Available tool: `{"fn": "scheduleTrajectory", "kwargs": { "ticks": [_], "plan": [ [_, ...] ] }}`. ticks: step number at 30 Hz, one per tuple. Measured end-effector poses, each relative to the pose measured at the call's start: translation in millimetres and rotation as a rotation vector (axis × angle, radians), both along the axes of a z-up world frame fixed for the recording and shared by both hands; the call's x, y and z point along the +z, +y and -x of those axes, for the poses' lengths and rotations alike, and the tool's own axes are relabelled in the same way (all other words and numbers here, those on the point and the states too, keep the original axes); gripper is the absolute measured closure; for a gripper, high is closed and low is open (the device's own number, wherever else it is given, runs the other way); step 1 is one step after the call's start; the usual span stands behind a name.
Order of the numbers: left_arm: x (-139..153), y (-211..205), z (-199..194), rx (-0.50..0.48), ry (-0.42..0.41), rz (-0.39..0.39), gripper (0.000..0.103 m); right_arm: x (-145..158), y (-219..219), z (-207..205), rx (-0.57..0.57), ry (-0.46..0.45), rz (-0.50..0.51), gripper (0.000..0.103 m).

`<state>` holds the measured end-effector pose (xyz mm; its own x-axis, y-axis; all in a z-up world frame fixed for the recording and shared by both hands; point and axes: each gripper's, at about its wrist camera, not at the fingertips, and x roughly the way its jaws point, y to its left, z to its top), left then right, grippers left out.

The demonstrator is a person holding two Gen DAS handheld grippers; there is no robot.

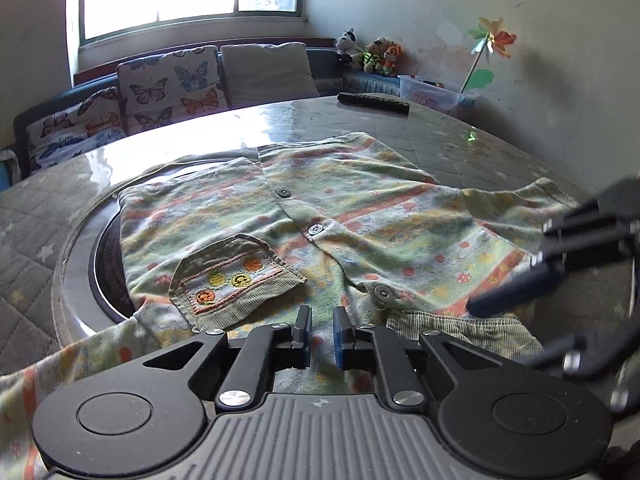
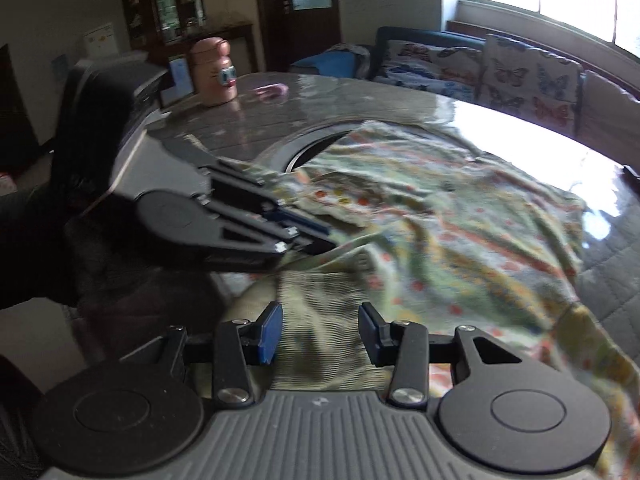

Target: Fold clothes

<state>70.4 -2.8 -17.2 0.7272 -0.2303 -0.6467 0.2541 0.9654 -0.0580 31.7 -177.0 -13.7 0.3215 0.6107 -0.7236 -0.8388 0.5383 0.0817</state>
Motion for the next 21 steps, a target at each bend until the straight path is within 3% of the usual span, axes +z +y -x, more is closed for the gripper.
{"fn": "scheduleTrajectory", "kwargs": {
  "ticks": [1, 8, 16, 21],
  "plan": [
    [0, 2, 1, 0.008, 0.001, 0.011, 0.091, -3, 3, 2, 0.008, 0.005, 0.002, 0.062],
    [8, 8, 7, 0.03, -0.022, 0.032, 0.091, -12, 0, 3, -0.074, 0.029, -0.005, 0.099],
    [1, 3, 6, 0.001, -0.011, 0.033, 0.091, 25, -43, -7, -0.193, 0.056, -0.164, 0.101],
    [-3, -6, 7, -0.041, -0.003, 0.04, 0.091, 34, -55, -9, -0.225, 0.069, -0.22, 0.102]
  ]
}}
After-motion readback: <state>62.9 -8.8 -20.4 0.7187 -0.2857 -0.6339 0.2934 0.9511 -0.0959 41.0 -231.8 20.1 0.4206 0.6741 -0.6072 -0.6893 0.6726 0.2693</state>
